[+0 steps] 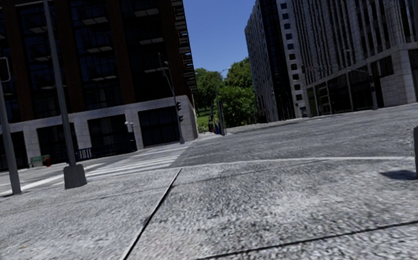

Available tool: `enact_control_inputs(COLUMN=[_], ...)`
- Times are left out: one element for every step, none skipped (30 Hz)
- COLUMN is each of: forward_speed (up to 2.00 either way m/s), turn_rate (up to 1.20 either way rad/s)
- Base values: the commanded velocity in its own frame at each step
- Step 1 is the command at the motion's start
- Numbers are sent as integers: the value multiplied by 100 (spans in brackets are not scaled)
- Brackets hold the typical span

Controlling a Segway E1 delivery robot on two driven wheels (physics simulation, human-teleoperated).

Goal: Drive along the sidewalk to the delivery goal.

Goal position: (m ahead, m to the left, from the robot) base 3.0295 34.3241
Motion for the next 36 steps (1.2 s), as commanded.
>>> enact_control_inputs(forward_speed=[187, 187, 187, 187, 187, 187, 187, 187, 187, 187, 187, 187, 187, 187, 187, 187, 187, 187, 187, 187, 187, 187, 187, 187, 187, 187, 187, 187, 187, 187, 187, 187, 187, 187, 187, 187], turn_rate=[32, 32, 45, 51, 53, 54, 54, 54, 54, 56, 60, 60, 65, 68, 68, 68, 71, 77, 81, 82, 83, 83, 83, 84, 84, 84, 84, 84, 84, 84, 84, 84, 84, 84, 84, 84])
